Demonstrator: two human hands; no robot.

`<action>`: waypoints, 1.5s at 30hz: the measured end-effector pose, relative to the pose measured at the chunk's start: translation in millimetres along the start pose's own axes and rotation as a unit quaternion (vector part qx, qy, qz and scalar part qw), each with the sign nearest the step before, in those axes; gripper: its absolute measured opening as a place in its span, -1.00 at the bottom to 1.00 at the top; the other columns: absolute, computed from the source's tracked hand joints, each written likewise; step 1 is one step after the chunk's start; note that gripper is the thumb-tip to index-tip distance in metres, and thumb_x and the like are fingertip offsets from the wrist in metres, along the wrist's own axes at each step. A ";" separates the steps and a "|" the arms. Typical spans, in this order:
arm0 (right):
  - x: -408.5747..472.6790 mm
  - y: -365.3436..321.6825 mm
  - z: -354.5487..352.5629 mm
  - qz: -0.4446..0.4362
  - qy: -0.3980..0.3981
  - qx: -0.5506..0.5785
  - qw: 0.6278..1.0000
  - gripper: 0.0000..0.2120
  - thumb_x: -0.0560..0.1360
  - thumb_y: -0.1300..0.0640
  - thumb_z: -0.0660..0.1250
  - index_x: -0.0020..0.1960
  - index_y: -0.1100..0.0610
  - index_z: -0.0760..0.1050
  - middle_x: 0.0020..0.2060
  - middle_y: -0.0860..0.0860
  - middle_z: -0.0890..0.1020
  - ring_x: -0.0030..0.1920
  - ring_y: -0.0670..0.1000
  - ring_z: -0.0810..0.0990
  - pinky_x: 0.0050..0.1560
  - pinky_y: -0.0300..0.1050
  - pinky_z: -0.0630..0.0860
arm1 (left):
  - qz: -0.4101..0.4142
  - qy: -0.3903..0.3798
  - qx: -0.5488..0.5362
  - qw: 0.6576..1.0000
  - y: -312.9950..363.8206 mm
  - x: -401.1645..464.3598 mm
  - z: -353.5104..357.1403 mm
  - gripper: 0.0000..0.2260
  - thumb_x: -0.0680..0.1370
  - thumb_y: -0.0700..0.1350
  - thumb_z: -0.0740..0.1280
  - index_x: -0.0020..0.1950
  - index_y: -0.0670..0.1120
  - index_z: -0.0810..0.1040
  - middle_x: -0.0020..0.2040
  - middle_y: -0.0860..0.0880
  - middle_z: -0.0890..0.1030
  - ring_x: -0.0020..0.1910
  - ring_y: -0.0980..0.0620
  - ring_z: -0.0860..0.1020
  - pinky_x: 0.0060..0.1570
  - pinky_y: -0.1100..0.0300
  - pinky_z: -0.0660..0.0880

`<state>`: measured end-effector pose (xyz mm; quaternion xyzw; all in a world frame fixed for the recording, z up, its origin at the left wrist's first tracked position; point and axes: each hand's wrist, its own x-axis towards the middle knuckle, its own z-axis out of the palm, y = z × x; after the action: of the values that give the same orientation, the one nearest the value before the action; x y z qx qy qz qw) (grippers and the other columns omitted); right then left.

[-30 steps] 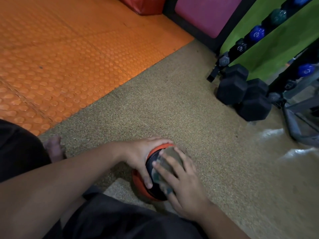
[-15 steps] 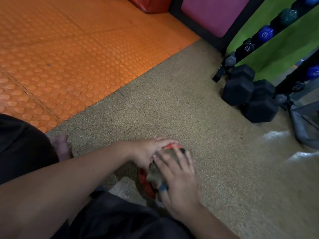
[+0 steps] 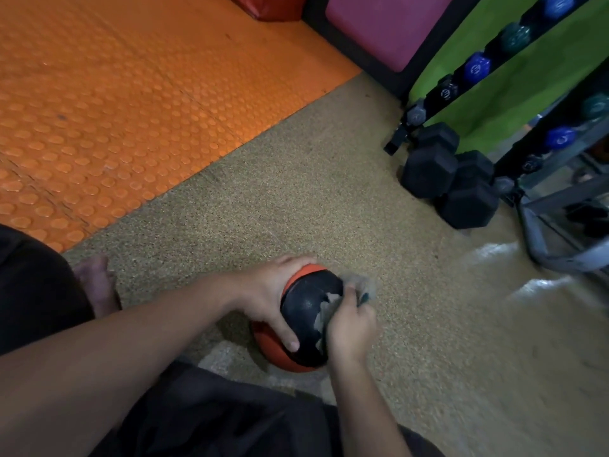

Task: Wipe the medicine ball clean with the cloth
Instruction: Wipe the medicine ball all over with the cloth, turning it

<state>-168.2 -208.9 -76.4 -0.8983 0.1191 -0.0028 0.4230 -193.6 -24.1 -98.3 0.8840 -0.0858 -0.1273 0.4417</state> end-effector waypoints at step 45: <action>15.3 -11.5 -35.0 -0.244 -0.177 0.014 0.953 -0.74 0.63 0.24 0.31 0.16 -0.07 0.65 0.04 -0.25 0.70 0.25 -0.14 0.61 0.41 0.12 0.48 | 0.032 0.004 0.001 0.999 -3.1 3.3 6.1 0.33 0.12 0.33 0.71 0.70 0.16 -0.01 0.65 0.22 0.04 0.63 0.10 0.10 0.64 0.04 0.15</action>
<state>-154.6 -231.7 -46.7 -0.8802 -0.1802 0.0515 0.4360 -192.2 -27.8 -104.8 0.8817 -0.1125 -0.1098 0.4449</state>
